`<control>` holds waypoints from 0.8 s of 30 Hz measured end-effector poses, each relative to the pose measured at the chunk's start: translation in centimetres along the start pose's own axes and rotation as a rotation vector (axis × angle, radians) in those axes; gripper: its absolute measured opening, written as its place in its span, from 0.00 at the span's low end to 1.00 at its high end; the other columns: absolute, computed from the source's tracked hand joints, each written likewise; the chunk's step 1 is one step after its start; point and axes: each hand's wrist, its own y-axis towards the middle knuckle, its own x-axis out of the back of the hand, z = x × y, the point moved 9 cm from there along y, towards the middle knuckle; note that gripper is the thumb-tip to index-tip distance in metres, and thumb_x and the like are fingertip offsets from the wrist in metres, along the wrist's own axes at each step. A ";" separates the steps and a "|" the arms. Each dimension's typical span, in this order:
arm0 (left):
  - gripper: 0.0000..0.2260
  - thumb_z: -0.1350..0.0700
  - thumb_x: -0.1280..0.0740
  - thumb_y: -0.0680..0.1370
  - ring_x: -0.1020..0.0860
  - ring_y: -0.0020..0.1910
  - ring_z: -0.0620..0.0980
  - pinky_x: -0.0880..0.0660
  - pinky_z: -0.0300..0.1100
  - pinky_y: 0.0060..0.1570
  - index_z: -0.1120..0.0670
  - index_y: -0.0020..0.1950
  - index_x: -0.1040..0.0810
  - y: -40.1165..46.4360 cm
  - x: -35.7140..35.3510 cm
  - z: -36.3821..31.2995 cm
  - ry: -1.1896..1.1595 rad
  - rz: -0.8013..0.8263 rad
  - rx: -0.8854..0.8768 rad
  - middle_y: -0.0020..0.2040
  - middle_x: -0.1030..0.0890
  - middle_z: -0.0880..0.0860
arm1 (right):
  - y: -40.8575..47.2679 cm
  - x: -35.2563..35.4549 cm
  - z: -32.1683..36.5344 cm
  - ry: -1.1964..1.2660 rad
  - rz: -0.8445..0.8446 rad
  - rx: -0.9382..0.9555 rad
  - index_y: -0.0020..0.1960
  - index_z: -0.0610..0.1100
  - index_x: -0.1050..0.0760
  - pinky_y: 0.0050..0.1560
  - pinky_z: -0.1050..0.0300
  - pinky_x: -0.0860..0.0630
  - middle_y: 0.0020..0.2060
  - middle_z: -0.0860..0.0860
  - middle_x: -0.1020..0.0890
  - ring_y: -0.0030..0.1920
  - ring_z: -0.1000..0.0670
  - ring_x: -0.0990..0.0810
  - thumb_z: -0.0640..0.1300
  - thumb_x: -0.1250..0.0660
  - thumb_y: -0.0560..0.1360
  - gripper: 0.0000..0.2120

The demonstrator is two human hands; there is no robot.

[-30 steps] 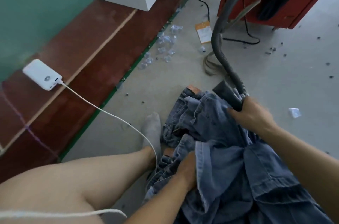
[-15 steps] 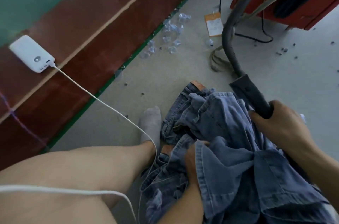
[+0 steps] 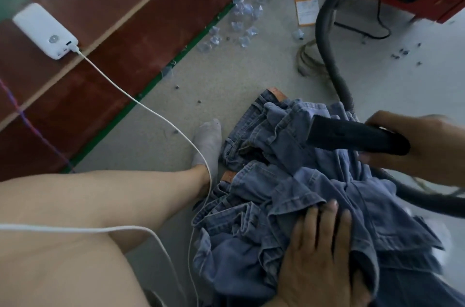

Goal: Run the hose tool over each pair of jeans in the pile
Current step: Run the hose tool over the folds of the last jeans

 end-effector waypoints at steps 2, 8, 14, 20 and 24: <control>0.32 0.36 0.39 0.75 0.28 0.74 0.54 0.32 0.48 0.71 0.51 0.76 0.25 -0.6 0.0 -0.6 0.053 0.003 -0.038 0.77 0.29 0.52 | -0.2 0.9 -0.7 -0.040 0.058 0.040 0.55 0.73 0.30 0.27 0.61 0.22 0.39 0.76 0.22 0.37 0.71 0.22 0.87 0.47 0.65 0.27; 0.21 0.46 0.44 0.84 0.27 0.69 0.50 0.31 0.45 0.70 0.51 0.73 0.24 -2.3 0.2 -2.5 0.031 -0.331 -0.290 0.71 0.23 0.49 | -2.5 0.6 -1.6 -0.083 0.295 0.047 0.54 0.79 0.29 0.30 0.64 0.21 0.40 0.80 0.23 0.35 0.74 0.23 0.87 0.48 0.62 0.26; 0.21 0.50 0.41 0.84 0.27 0.64 0.51 0.34 0.45 0.67 0.54 0.76 0.28 -2.1 -1.1 -3.2 0.133 -0.265 -0.406 0.71 0.25 0.50 | -3.3 -4.4 6.8 0.006 0.436 0.228 0.50 0.72 0.27 0.41 0.62 0.22 0.40 0.73 0.20 0.41 0.70 0.21 0.77 0.39 0.63 0.19; 0.23 0.51 0.40 0.81 0.28 0.65 0.51 0.35 0.44 0.70 0.55 0.75 0.26 -1.9 -1.2 -3.7 0.160 -0.248 -0.436 0.69 0.23 0.51 | -1.9 -1.1 7.6 0.098 0.266 0.154 0.50 0.68 0.26 0.33 0.66 0.28 0.37 0.74 0.21 0.35 0.68 0.20 0.76 0.39 0.65 0.19; 0.23 0.49 0.41 0.82 0.28 0.66 0.51 0.35 0.44 0.70 0.56 0.75 0.26 -1.7 -1.4 -4.1 0.196 -0.235 -0.472 0.70 0.23 0.51 | -2.4 0.3 6.3 0.195 0.396 0.058 0.49 0.73 0.26 0.26 0.67 0.26 0.31 0.65 0.18 0.27 0.62 0.19 0.74 0.34 0.64 0.15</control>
